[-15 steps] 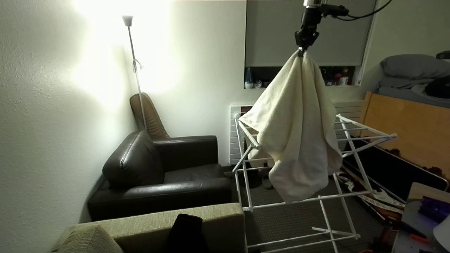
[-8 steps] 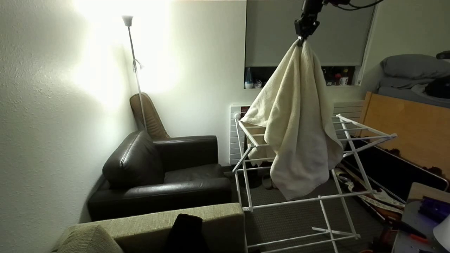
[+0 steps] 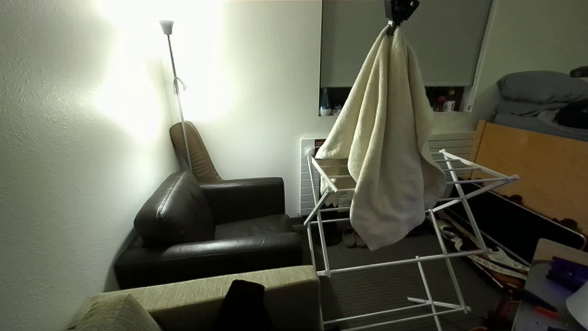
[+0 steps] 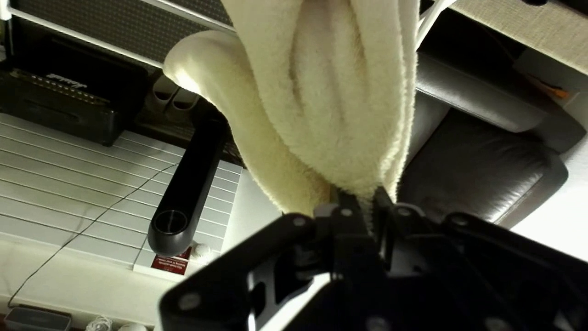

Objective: Take the towel and put it on the couch

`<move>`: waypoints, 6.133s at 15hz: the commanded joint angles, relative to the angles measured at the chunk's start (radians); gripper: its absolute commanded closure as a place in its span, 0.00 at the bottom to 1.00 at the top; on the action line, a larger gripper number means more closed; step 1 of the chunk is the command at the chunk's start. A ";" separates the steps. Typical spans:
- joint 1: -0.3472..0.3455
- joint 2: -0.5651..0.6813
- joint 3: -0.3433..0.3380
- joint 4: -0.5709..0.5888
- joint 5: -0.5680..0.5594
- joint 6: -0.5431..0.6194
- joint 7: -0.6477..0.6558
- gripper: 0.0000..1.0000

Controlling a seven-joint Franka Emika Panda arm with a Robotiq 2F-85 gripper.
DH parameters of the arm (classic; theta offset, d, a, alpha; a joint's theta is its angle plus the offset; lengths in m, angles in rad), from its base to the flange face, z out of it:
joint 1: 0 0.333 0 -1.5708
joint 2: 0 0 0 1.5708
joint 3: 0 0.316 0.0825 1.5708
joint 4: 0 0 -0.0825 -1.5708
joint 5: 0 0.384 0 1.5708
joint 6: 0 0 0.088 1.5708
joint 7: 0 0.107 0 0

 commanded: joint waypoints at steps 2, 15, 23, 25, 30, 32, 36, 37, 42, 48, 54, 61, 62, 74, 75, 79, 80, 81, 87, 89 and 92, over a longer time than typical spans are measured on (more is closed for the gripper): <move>0.016 0.030 0.013 0.131 0.002 -0.074 0.032 0.94; 0.057 0.092 0.032 0.347 -0.027 -0.274 0.020 0.94; 0.086 0.052 0.059 0.257 0.026 -0.405 -0.063 0.93; 0.086 0.048 0.069 0.238 0.053 -0.447 -0.085 0.93; 0.081 0.042 0.086 0.180 0.116 -0.533 -0.138 0.93; 0.080 0.036 0.090 0.148 0.134 -0.567 -0.159 0.94; 0.086 -0.013 0.096 0.000 0.132 -0.575 -0.214 0.94; 0.089 -0.038 0.100 -0.059 0.127 -0.559 -0.229 0.94; 0.115 -0.130 0.133 -0.324 0.090 -0.525 -0.338 0.94; 0.164 -0.252 0.153 -0.654 0.084 -0.437 -0.379 0.94; 0.199 -0.371 0.148 -0.925 0.113 -0.404 -0.432 0.94; 0.233 -0.433 0.136 -1.027 0.117 -0.419 -0.494 0.94; 0.234 -0.331 0.140 -1.026 0.121 -0.317 -0.487 0.94; 0.223 0.063 0.175 -1.002 -0.007 0.382 -0.427 0.95; 0.208 0.097 0.161 -0.973 -0.032 0.447 -0.419 0.95; 0.151 -0.117 0.116 -0.990 -0.079 0.399 -0.405 0.95; 0.126 -0.161 0.093 -1.000 -0.053 0.414 -0.429 0.94; 0.113 -0.187 0.078 -0.974 -0.054 0.410 -0.429 0.95; 0.042 -0.254 -0.008 -0.853 -0.062 0.476 -0.395 0.94; 0.018 -0.255 -0.032 -0.817 -0.064 0.509 -0.377 0.95; -0.018 -0.240 -0.066 -0.764 -0.066 0.566 -0.333 0.95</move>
